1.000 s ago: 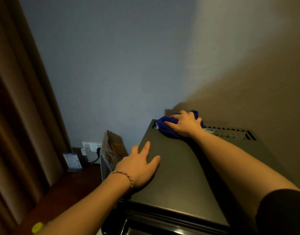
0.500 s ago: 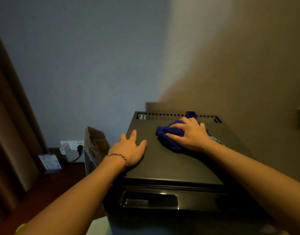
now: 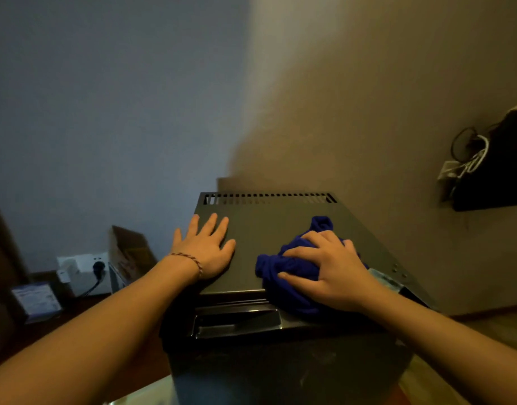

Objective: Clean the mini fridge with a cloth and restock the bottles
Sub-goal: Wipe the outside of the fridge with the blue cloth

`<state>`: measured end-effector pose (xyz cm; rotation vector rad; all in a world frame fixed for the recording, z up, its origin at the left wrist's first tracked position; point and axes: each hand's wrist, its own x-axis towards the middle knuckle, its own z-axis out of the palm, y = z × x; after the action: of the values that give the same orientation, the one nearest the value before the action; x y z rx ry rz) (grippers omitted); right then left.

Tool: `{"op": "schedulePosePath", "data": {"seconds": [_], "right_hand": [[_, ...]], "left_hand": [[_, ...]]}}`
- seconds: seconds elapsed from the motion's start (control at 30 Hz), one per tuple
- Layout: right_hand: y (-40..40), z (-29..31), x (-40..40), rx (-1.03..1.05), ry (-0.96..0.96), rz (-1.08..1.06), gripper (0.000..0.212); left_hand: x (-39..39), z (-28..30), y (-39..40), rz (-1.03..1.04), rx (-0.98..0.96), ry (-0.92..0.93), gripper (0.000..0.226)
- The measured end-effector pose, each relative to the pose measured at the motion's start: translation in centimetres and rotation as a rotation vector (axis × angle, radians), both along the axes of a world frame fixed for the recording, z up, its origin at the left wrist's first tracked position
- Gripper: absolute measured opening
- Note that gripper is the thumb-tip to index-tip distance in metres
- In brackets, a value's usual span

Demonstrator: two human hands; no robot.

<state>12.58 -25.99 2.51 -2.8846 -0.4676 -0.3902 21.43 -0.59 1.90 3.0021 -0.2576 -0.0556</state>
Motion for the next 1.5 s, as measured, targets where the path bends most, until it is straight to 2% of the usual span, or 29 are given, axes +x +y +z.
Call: {"op": "schedulePosePath", "data": {"seconds": [0.13,0.37,0.53,0.83,1.07,1.33,1.4,1.5], "right_hand": [[0.0,0.3,2.1,0.010,0.039,-0.015,0.073],[-1.4,0.3,10.2,0.023,0.046,-0.093,0.084],[-2.9,0.1,18.1,0.036,0.034,-0.166,0.058],[-4.9,0.6,26.3,0.027,0.059,-0.248,0.059],[-5.2,0.9,23.6,0.049,0.074,-0.224,0.057],[-6.4,0.5,13.3,0.056,0.047,-0.156,0.052],[-6.7,0.3,10.2,0.052,0.050,-0.148,0.056],[-6.9,0.3,5.5,0.047,0.060,-0.146,0.073]], "left_hand": [[1.7,0.3,-0.9,-0.015,0.009,0.088,0.067],[4.3,0.5,-4.2,0.042,0.008,0.101,0.076],[5.1,-0.1,-5.4,0.073,0.024,0.057,0.076],[5.1,-0.4,-5.1,0.048,0.026,0.033,0.065],[4.8,-0.1,-5.2,0.052,0.018,0.030,0.064],[4.5,-0.1,-5.2,0.051,0.033,0.015,0.065],[4.5,0.0,-5.1,0.048,0.032,0.015,0.065],[4.2,0.1,-5.1,0.037,0.023,0.020,0.065]]}}
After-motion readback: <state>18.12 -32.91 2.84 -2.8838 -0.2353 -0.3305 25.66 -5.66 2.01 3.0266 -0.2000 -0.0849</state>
